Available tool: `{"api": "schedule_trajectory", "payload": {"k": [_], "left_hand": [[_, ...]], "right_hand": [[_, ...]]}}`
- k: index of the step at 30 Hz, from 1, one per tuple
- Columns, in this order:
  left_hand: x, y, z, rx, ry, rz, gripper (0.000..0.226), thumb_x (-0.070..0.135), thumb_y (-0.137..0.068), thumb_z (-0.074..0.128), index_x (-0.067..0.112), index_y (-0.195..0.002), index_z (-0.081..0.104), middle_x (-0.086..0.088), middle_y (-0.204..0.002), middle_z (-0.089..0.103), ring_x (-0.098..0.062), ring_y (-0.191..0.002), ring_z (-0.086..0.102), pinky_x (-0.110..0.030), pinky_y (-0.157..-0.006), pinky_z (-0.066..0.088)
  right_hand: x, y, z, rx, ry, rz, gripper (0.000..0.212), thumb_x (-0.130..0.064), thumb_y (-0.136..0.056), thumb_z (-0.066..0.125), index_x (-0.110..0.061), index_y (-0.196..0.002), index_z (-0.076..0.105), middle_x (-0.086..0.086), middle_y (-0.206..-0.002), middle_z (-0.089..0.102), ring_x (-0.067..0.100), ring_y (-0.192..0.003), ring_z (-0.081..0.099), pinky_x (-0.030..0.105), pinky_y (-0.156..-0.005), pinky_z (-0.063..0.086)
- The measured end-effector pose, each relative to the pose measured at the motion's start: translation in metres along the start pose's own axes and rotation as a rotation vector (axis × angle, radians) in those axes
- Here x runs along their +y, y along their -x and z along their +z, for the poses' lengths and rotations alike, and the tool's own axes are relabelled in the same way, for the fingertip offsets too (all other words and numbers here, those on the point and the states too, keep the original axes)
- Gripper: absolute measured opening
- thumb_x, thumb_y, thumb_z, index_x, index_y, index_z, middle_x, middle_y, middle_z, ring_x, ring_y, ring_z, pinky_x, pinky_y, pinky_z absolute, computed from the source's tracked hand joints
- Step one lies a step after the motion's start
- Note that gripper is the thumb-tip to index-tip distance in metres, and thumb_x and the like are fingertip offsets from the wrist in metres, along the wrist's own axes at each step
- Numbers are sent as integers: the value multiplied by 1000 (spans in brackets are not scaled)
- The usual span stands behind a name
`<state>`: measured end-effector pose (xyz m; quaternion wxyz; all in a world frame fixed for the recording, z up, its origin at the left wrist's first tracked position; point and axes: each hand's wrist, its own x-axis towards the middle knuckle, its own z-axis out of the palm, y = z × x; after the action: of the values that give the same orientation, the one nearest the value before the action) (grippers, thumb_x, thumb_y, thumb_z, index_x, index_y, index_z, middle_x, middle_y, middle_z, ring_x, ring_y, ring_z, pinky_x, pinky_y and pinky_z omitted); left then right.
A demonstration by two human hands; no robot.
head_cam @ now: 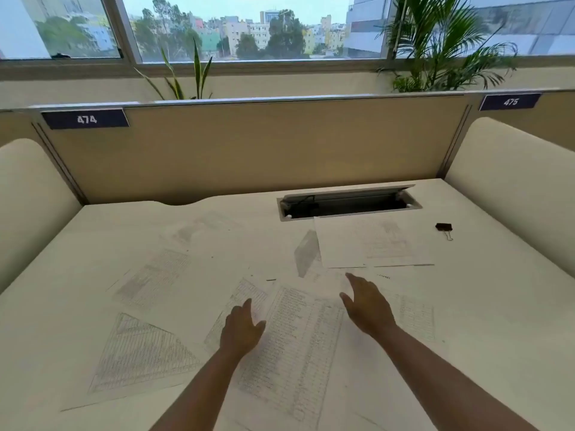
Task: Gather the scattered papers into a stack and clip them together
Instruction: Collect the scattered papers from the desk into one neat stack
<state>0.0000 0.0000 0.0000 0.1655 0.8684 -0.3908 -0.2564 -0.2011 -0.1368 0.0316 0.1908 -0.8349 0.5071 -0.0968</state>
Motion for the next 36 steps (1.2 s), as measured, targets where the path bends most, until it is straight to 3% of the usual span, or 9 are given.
{"api": "schedule_trajectory", "payload": {"k": [5, 11, 13, 16, 18, 23, 28, 32, 36], "left_hand": [[11, 1, 4, 53, 60, -111, 79, 44, -81, 63, 14, -144, 24, -15, -146, 30, -31, -136, 29, -45, -106, 34], [14, 0, 8, -13, 42, -122, 95, 33, -60, 84, 6, -134, 31, -16, -136, 31, -32, -124, 43, -38, -100, 41], [14, -3, 6, -27, 138, -143, 84, 25, -61, 85, 4, -125, 35, -18, -131, 43, -32, -117, 50, -36, -92, 44], [12, -5, 0, -83, 328, -116, 42, 18, -70, 78, 11, -101, 51, -16, -114, 62, -27, -98, 58, -31, -78, 45], [9, -7, -7, -118, 445, -61, 19, 19, -77, 73, 11, -91, 64, -15, -101, 70, -30, -91, 66, -36, -79, 52], [-1, -14, -24, -145, 779, -49, 29, 17, -87, 61, 5, -113, 60, -15, -109, 67, -30, -97, 65, -41, -87, 53], [-17, -22, -17, -117, 863, -136, 35, 16, -88, 59, 8, -123, 55, -16, -118, 64, -33, -105, 62, -51, -97, 47], [-24, -26, -11, -115, 819, -194, 29, 15, -88, 59, 7, -116, 58, -19, -115, 65, -36, -103, 63, -55, -96, 46], [-23, -25, -9, -127, 839, -240, 25, 13, -88, 59, 7, -112, 59, -18, -103, 67, -37, -95, 65, -56, -92, 49]], "right_hand": [[2, 16, 21, -177, -91, 395, 76, -51, -83, 58, 0, -134, 37, 19, -138, 41, 32, -128, 43, 38, -103, 40], [-15, 26, 34, -235, -9, 399, 77, -45, -68, 77, -4, -124, 42, 14, -132, 38, 27, -124, 39, 32, -99, 42], [-15, 28, 36, -222, -20, 394, 76, -44, -68, 77, -4, -123, 43, 13, -131, 39, 26, -123, 40, 31, -99, 42], [-9, 27, 34, -215, -66, 375, 73, -44, -73, 72, -4, -126, 42, 14, -132, 39, 26, -123, 41, 31, -100, 40], [0, 22, 23, -199, -162, 394, 70, -42, -79, 67, -4, -132, 41, 15, -135, 40, 27, -125, 43, 31, -101, 39], [47, 2, -12, 6, -49, 567, 62, -39, -83, 63, -2, -129, 45, 18, -133, 43, 34, -123, 44, 39, -100, 41], [91, 0, -35, -103, 4, 1029, 102, -57, -58, 78, -4, -134, 35, 14, -133, 37, 30, -124, 36, 45, -98, 39], [113, -4, -21, -236, 34, 1076, 109, -69, -43, 77, -9, -129, 47, 10, -125, 45, 27, -116, 40, 38, -73, 37], [106, 0, -22, -171, 21, 1059, 94, -60, -53, 79, -6, -125, 51, 11, -124, 51, 26, -116, 47, 34, -81, 45]]}}
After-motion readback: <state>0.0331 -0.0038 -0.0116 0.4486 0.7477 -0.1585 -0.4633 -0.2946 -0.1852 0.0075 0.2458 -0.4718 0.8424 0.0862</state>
